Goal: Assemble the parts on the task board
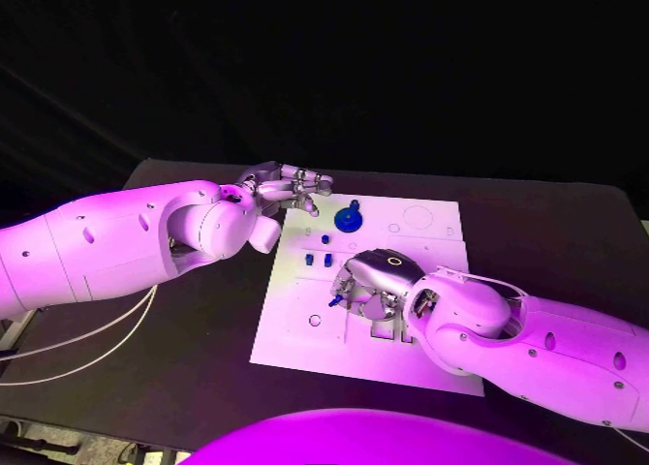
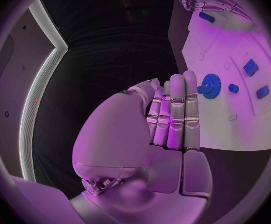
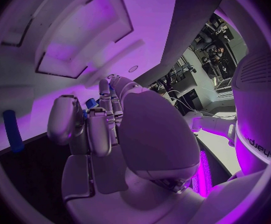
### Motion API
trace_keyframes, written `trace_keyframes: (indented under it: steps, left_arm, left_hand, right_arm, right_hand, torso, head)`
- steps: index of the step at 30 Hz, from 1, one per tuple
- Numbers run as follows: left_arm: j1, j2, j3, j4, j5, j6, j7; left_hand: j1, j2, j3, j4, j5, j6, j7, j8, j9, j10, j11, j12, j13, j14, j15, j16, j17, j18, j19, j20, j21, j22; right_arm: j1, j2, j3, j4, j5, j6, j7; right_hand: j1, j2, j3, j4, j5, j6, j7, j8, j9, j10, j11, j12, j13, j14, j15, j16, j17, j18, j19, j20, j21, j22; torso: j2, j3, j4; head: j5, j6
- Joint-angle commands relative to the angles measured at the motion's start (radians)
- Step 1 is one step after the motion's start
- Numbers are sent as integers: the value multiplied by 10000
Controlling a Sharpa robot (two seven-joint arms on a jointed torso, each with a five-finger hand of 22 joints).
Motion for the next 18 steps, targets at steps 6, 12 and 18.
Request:
trace_keyframes:
  steps: [6, 12, 18]
  left_arm:
    - [10, 15, 8, -1, -65, 219, 11]
    - [10, 13, 8, -15, -67, 224, 3]
    - [10, 6, 7, -21, -79, 221, -3]
  left_hand:
    - [-4, 52, -2, -80, 18, -51, -4, -37, 8, -93, -11, 53, 3, -39, 14, -41, -15, 57, 17, 48, -53, -9]
    - [-4, 52, -2, -80, 18, -51, -4, -37, 8, -93, -11, 53, 3, -39, 14, -41, -15, 57, 17, 48, -53, -9]
    - [-4, 52, -2, -80, 18, -51, -4, -37, 8, -93, -11, 53, 3, -39, 14, -41, -15, 57, 17, 48, -53, -9]
  right_arm:
    - [-7, -101, 4, 168, -269, -136, -82]
    - [69, -227, 11, 381, -547, 145, -350]
    - [361, -226, 13, 667, -1343, 774, -837]
  right_hand:
    - [-152, -25, 86, -22, -76, 98, 2, 61, 25, 92, -14, -49, -9, 543, -56, 47, -1, -64, 87, 6, 14, 1044]
    - [-202, -43, 90, -33, -90, 108, -1, 65, 29, 101, -15, -48, -10, 543, -57, 48, -3, -73, 107, 6, 60, 1067]
    - [-260, -49, 98, -46, -109, 127, -11, 73, 36, 115, -21, -46, -10, 547, -59, 60, 15, -97, 155, 5, 179, 1120]
  torso:
    - [-12, -3, -4]
    - [-21, -8, -6]
    - [-15, -11, 1]
  head:
    - [-9, 14]
    - [-10, 34]
    - [-6, 48]
